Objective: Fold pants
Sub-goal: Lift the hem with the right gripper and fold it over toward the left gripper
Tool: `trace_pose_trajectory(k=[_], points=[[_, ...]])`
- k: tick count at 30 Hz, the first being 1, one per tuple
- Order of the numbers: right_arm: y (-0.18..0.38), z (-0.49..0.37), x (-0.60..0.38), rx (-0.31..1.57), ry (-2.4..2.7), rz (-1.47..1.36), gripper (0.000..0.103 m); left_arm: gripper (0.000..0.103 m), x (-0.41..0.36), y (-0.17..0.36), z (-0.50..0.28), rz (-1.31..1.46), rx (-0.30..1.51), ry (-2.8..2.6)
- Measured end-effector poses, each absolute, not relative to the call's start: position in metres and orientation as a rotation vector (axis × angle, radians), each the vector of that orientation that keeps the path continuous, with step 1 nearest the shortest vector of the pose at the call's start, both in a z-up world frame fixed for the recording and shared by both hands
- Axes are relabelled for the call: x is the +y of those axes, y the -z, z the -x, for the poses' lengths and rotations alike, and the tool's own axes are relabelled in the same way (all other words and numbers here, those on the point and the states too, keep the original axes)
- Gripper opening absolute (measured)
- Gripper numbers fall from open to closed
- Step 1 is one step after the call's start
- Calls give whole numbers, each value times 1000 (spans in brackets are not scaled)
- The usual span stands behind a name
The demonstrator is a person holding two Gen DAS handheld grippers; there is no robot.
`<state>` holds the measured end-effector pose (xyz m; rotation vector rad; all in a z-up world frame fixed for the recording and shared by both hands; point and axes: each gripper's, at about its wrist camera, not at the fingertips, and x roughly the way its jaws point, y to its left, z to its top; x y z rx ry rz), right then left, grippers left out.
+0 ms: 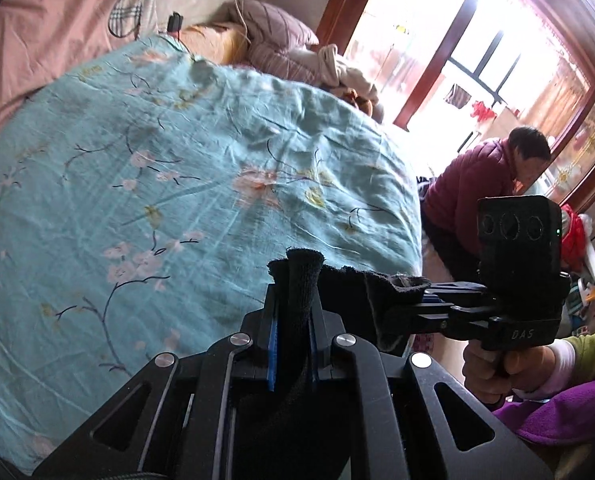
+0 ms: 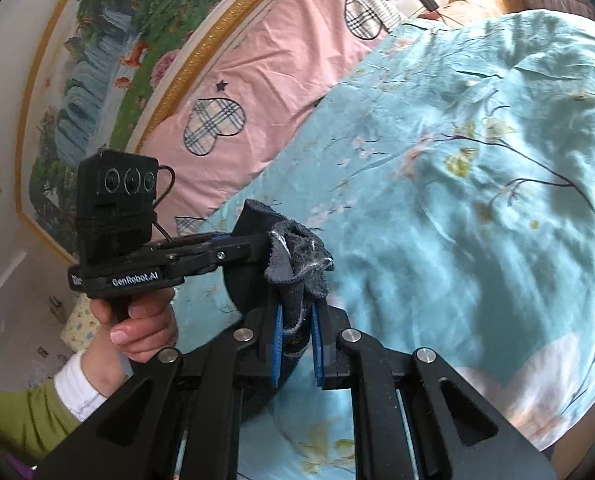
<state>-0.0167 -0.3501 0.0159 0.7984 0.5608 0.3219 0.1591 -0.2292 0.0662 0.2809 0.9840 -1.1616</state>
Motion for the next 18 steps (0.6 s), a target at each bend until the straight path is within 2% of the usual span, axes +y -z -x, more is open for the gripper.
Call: trace_pose_trajectory(k=[11, 18], points=[[-44, 13, -295, 515, -601, -822, 13, 10, -142, -97, -134, -100, 878, 1110], [-45, 1, -247, 565, -731, -791, 13, 10, -82, -92, -120, 11, 855, 1028]])
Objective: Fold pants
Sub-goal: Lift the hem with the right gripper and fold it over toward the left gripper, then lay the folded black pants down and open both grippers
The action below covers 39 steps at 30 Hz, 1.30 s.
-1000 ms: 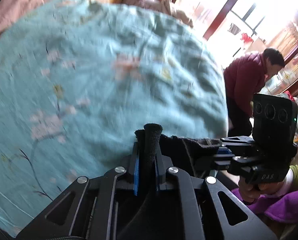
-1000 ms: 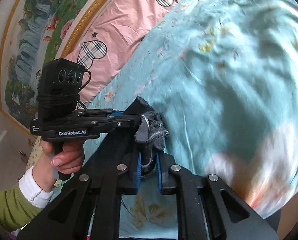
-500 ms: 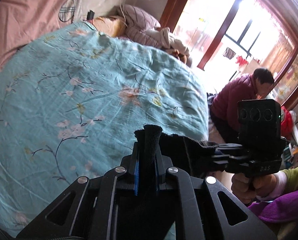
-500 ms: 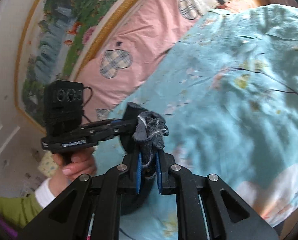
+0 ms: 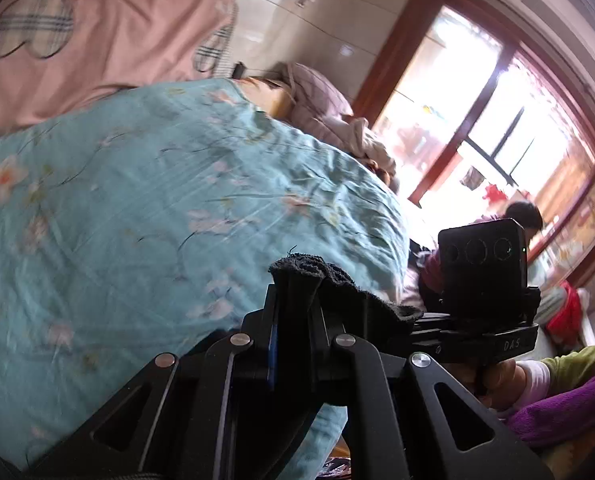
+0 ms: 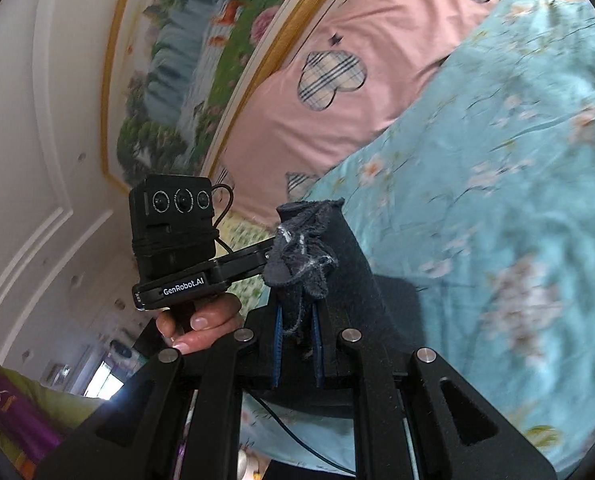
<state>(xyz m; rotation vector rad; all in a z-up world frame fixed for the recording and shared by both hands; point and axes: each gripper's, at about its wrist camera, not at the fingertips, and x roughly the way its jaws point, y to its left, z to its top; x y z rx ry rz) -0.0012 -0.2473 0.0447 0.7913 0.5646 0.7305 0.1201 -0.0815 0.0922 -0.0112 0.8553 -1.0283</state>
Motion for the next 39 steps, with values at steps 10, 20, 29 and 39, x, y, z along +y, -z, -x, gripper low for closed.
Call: trace_pose_trajectory(k=[10, 20, 29, 39], points=[[-18, -24, -194, 677, -788, -768, 14, 10, -18, -50, -119, 145, 894, 919], [11, -33, -156, 791, -776, -705, 16, 10, 16, -6, -118, 250, 951, 844], [13, -36, -143, 828, -750, -648, 16, 11, 27, 6, -116, 290, 960, 823], [4, -29, -112, 849, -779, -493, 48, 13, 54, 19, -110, 340, 999, 734]])
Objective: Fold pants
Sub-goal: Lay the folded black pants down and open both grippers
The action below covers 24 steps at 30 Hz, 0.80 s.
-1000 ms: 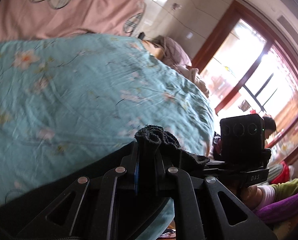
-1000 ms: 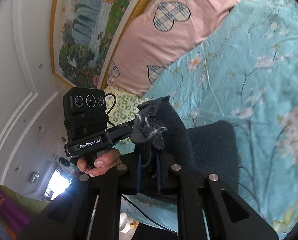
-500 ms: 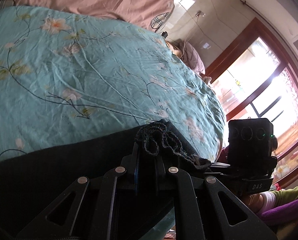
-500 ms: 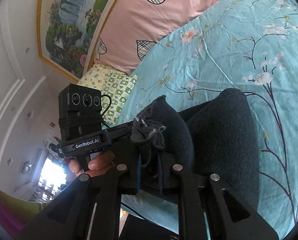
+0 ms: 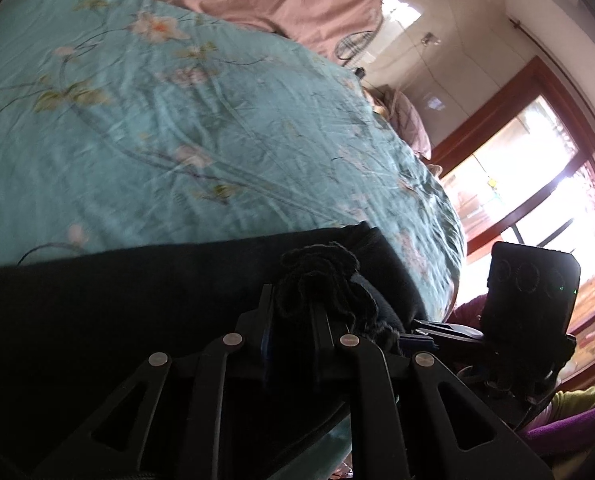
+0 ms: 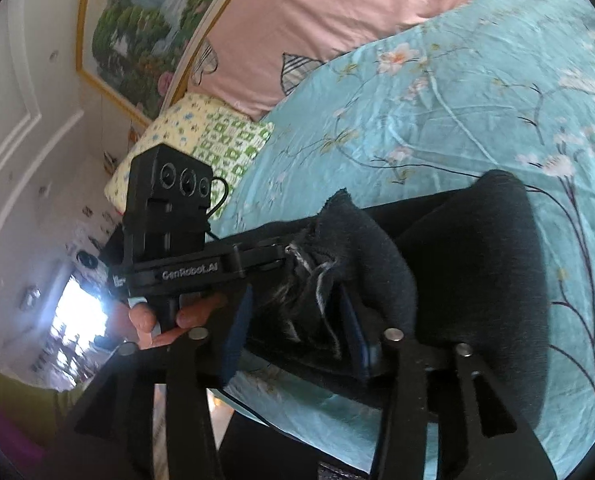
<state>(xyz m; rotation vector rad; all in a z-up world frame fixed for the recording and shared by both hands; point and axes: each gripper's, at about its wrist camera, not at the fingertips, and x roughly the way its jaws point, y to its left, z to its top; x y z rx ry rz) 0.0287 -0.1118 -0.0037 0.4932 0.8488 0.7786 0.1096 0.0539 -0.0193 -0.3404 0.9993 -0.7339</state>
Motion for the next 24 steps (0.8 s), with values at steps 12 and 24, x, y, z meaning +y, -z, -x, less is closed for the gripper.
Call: trace_pose_trajectory(k=[12, 24], points=[[2, -23, -86, 894, -887, -486, 48, 14, 109, 19, -84, 439, 976, 565], [-20, -38, -70, 861, -927, -439, 48, 14, 156, 7, -37, 539, 926, 352]])
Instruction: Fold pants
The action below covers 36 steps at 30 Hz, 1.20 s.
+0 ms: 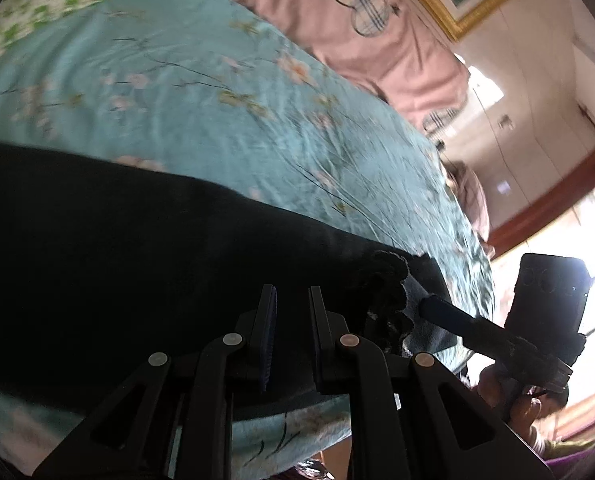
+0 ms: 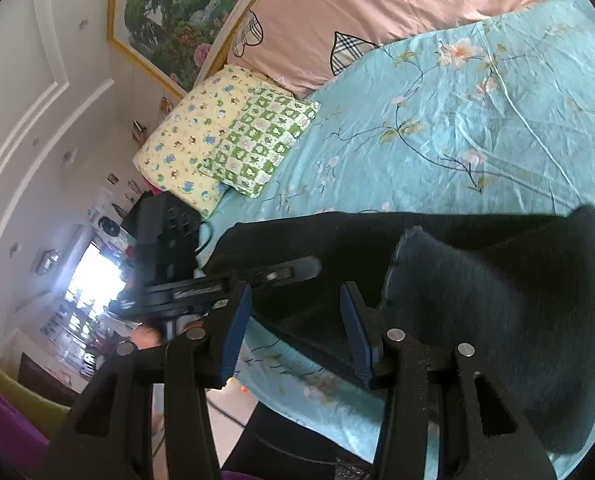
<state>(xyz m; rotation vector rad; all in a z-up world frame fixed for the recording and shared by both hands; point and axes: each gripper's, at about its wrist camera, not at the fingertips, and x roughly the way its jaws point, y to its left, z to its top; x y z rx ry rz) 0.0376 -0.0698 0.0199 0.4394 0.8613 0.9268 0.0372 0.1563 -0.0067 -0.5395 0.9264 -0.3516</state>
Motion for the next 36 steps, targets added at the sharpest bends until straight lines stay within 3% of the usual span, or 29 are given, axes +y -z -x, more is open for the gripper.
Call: trace_pose_trajectory(k=[4, 15, 18, 21, 27, 36], points=[[-24, -47, -61, 866, -930, -408, 48, 24, 176, 3, -20, 576, 911, 242], [-29, -65, -23, 883, -992, -355, 48, 26, 233, 0, 32, 666, 862, 6], [-32, -68, -7, 882, -1026, -341, 56, 26, 251, -3, 49, 671, 844, -72], [-36, -72, 10, 886, -1061, -322, 57, 26, 271, -7, 64, 692, 821, -127], [-42, -80, 40, 892, -1104, -293, 57, 38, 303, -11, 86, 719, 776, -245], [-45, -93, 86, 911, -1160, -234, 57, 45, 323, 5, 84, 786, 785, -289]])
